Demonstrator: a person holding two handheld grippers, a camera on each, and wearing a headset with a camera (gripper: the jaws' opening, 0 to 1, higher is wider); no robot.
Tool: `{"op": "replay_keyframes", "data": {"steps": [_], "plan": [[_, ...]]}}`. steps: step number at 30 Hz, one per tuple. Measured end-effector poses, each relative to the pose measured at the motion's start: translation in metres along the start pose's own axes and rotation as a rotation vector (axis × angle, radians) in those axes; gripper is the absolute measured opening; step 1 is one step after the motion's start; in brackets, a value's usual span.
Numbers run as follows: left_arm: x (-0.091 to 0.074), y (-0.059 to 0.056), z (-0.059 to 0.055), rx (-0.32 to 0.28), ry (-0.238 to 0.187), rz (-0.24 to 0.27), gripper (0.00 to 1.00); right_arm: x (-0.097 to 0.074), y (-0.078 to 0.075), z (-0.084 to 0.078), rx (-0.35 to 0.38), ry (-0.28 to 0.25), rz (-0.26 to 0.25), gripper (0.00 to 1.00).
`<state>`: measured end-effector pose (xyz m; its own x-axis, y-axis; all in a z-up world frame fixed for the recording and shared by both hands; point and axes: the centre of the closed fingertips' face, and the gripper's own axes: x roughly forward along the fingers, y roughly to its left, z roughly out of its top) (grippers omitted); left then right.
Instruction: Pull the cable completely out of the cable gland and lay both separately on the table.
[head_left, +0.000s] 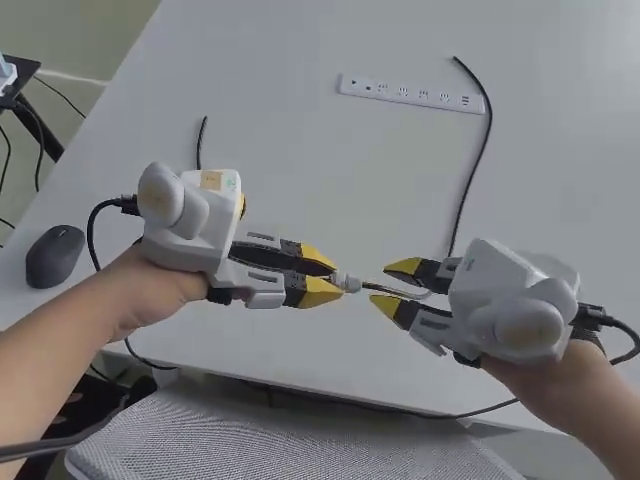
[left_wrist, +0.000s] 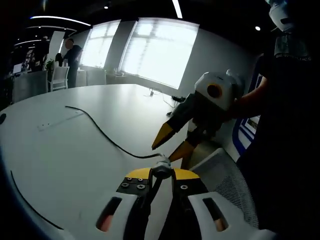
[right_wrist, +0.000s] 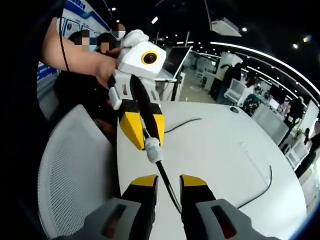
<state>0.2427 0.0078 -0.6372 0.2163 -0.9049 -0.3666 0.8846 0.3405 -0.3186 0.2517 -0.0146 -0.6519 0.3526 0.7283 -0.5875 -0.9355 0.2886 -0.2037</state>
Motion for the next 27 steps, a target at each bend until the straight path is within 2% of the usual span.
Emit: {"op": "replay_keyframes", "data": {"steps": [2,4,7,16,24,27], "plan": [[0.0,0.0,0.0,-0.003,0.001,0.0,0.15,0.001,0.002,0.003,-0.013,-0.005,-0.005,0.11],[-0.001,0.0,-0.001,-0.005,0.004,-0.003,0.15,0.004,0.01,0.002,-0.057,0.016,0.02,0.1],[-0.001,0.0,-0.002,-0.012,0.005,-0.003,0.15,0.006,0.011,0.004,-0.127,0.02,0.003,0.07],[0.001,-0.001,-0.003,-0.014,0.009,-0.004,0.15,0.006,0.013,0.007,-0.203,0.034,-0.007,0.01],[0.003,-0.002,-0.005,-0.009,0.018,-0.003,0.15,0.007,0.014,0.004,-0.214,0.051,-0.014,0.0],[0.005,-0.001,-0.004,-0.003,0.016,0.003,0.15,0.005,0.011,0.002,-0.145,0.057,-0.031,0.0]]}}
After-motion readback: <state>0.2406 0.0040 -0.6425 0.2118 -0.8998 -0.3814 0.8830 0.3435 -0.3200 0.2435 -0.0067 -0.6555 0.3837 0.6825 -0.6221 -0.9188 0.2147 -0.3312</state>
